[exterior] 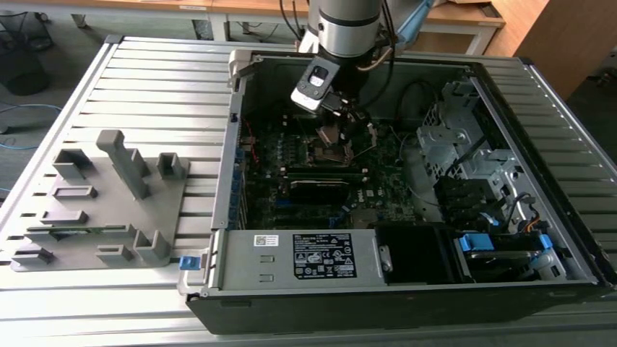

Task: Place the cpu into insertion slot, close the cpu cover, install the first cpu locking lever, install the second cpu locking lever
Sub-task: 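Place the cpu into insertion slot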

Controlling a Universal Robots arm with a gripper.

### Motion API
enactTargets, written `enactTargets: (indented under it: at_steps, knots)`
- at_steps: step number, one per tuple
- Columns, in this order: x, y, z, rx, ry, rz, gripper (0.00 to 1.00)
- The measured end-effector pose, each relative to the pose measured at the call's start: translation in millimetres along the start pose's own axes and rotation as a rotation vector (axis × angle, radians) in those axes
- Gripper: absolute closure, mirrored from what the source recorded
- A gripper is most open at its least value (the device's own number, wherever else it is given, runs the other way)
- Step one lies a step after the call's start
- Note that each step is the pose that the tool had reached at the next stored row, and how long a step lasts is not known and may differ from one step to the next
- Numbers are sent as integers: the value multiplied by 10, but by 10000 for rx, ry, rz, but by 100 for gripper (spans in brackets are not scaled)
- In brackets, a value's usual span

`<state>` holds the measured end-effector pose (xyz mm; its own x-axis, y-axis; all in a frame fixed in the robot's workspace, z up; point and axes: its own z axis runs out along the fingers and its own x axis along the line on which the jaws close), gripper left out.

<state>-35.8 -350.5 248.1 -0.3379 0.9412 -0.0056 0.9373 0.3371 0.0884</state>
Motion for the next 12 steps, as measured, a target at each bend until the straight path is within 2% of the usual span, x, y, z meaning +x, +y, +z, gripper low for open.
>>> enactTargets:
  at_steps: [2, 7, 12]
  knots:
    - [0, 0, 2, 3, -21, 233, 46]
    - [0, 0, 4, 1, -25, 279, 46]
    - [0, -2, 20, 6, -96, 1094, 46]
